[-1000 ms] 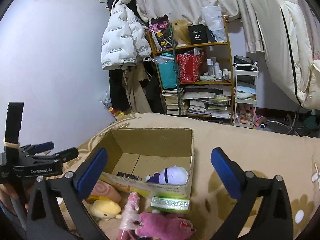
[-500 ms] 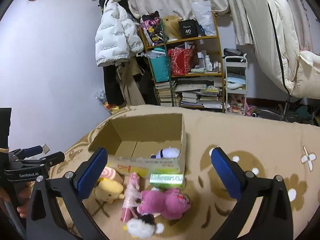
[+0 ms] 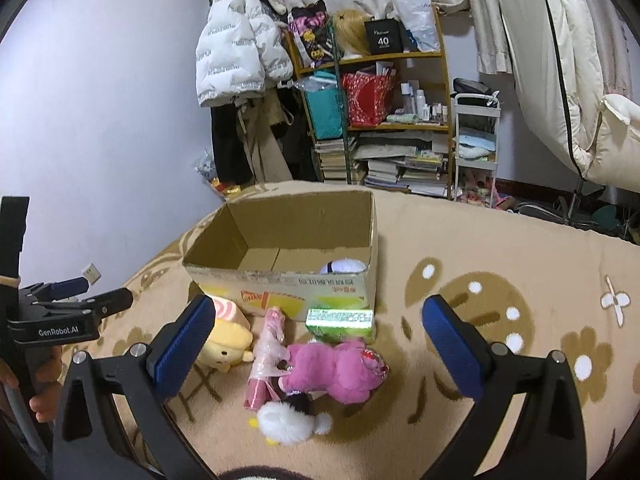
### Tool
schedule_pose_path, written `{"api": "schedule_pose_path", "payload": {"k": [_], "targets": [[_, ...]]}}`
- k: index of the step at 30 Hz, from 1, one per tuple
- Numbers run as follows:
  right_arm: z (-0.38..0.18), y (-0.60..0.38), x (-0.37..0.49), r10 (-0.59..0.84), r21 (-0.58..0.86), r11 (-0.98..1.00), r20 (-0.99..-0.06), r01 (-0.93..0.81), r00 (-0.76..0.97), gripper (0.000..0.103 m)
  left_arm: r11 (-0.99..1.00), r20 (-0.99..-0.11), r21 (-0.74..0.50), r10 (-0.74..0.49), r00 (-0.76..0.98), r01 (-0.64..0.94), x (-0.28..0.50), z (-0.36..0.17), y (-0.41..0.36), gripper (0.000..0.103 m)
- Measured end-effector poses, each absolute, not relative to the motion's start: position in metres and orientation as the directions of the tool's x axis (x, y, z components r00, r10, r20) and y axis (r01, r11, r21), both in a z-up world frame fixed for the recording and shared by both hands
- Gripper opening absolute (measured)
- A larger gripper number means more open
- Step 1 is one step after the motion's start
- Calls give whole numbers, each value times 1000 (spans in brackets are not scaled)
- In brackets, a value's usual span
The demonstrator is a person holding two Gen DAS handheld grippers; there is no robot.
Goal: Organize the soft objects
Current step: 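Pull both grippers back from the cardboard box toward the pile, then grasp the green tissue pack with right gripper while left gripper grasps the yellow plush dog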
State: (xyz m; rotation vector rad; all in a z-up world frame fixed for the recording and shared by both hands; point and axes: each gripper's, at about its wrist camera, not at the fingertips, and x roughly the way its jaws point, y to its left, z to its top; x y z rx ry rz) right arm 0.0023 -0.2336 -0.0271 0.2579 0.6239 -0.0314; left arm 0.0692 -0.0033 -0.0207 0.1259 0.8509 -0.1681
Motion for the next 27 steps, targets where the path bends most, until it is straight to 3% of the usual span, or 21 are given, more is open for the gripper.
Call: {"api": "schedule_pose_path", "payload": {"k": [12,27], "targets": [[-54,-233,27,28,216,965,-640,145,768,103,975,-776,-17,-152,612,221,85,-43,-13,102],[-93,-237,73,61,233,961,-709,151,703,103,955,-813,30,-147,563,294,110,-83,-54,102]]}}
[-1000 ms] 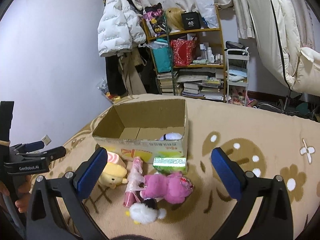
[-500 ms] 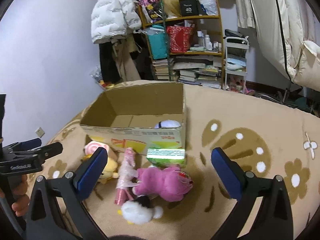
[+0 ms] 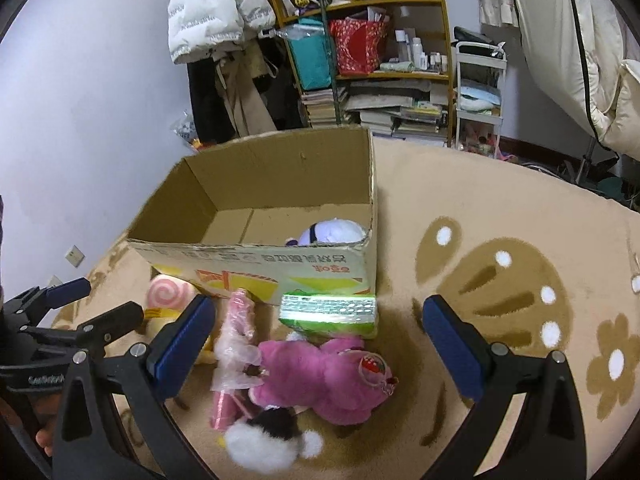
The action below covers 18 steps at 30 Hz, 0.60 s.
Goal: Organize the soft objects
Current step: 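Grasp the green tissue pack with right gripper while left gripper grasps the yellow plush dog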
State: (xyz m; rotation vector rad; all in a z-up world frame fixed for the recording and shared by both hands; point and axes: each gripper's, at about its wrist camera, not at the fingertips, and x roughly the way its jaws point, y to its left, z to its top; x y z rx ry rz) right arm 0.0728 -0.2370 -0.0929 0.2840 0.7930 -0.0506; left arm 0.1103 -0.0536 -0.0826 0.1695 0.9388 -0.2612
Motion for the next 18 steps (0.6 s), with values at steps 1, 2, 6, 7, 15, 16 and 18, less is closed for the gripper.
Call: {"api": "schedule_pose_path", "payload": {"k": [1,2,6,7,15,16,18], "targets": [[-95,-237,76,61,230,961,-714,151,698,103,954,-817,34,-144,558,297,112,-85,-55,102],[-98,-238,78,63,230,961,-719,151,693,103,951,-823,45,-138,552,304,114,-89,-58,102],[-111,-241,88,89,250,957,-739,149,668,103,941,-839,75,-118,531,329,120,-102,-65,102],[-114,-242,90,94,255,956,-742,149,664,103,940,-845,71,-121,521,333,122,-105,-66,102],[-135,-250,105,138,294,944,-769,153,624,103,925,-877,86,-106,469,369,130,-127,-78,102],[-138,-250,106,140,296,943,-772,155,620,103,924,-878,89,-103,467,371,131,-129,-79,102],[-143,-251,108,147,298,942,-780,155,609,103,924,-882,78,-111,458,375,133,-133,-80,102]]}}
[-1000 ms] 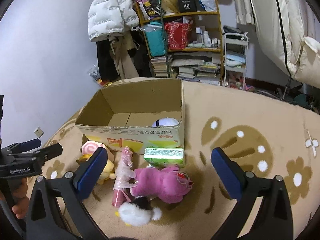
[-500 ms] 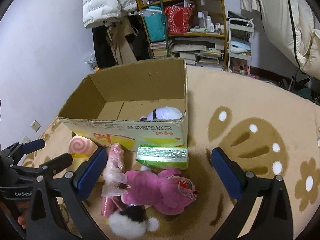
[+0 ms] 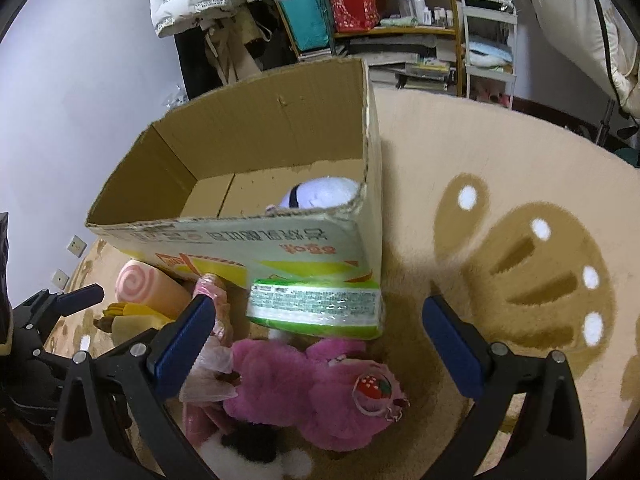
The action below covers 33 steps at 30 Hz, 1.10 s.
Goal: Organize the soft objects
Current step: 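Grasp the green tissue pack with right gripper while left gripper grasps the yellow plush dog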
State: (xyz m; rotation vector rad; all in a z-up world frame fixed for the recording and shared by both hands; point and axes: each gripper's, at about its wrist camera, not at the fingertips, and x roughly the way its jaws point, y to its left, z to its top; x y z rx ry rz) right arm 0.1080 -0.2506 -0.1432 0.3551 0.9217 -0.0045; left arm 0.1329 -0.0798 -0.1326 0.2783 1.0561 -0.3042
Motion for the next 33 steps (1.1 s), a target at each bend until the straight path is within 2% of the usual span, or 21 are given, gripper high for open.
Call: {"api": "schedule_pose_path", "payload": {"k": [13,16,20,25,27,33], "targets": [[-160,-246,121,155,280,948,-824,153,546,103,929,-903,36,-128,410,369,139,-147,-80,100],[-161,-245,120,155,276,949,-827,150,540,98,931,-907,36,-122,402,362,140,-150,-80,94],[-163,-241,119,162,268,955,-833,129,529,83,935,-910,29,-122,396,355,140,-151,-77,87],[-160,-231,116,128,209,973,-839,95,529,82,943,-910,17,-123,395,333,137,-146,-71,74],[-158,-231,114,130,210,973,-836,93,533,82,956,-902,2,-125,414,294,136,-142,-64,62],[-145,-231,105,146,236,968,-805,85,575,82,967,-894,-77,-175,412,243,141,-136,-46,51]]}}
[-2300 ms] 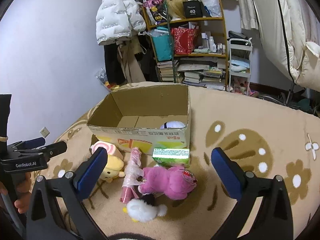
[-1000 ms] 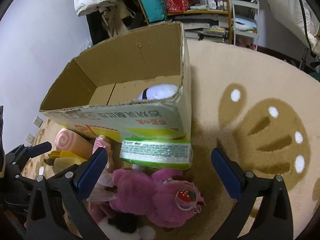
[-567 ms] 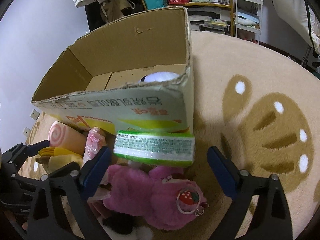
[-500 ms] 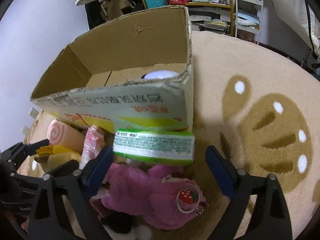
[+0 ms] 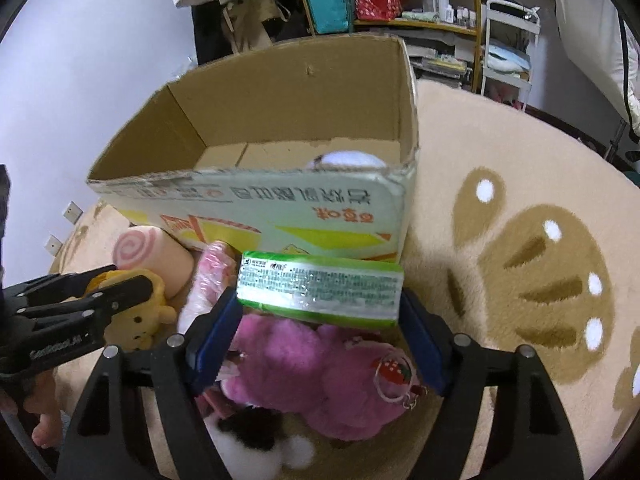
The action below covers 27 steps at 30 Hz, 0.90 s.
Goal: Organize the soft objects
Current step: 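Grasp the green tissue pack with right gripper while left gripper grasps the yellow plush dog, then lift green pack and yellow plush into the cardboard box and open both grippers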
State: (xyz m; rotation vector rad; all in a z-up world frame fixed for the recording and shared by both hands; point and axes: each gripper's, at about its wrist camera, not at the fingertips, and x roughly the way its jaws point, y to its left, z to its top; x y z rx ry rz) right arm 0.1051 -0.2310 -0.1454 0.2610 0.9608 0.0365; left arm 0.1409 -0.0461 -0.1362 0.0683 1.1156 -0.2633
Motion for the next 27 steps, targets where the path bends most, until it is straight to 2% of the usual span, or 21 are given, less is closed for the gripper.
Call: {"api": "schedule_pose_path", "payload": {"k": [2,3,6,16,27], "targets": [[-139,-231,100,145,237,968,-796,83,588,82,966,-893,-90,-186,409,242,139,-135,-44,46],[-137,-231,98,146,241,967,-790,83,595,82,966,-893,-94,-188,408,241,138,-134,-42,39],[-130,-233,91,152,255,963,-777,85,611,82,966,-892,-108,-198,406,234,133,-129,-38,34],[-110,-233,69,137,263,960,-743,96,655,82,973,-890,-130,-198,412,189,118,-121,-26,31],[-65,-238,32,133,302,950,-626,83,768,82,974,-778,-85,-196,596,210,89,-64,-12,30]]}}
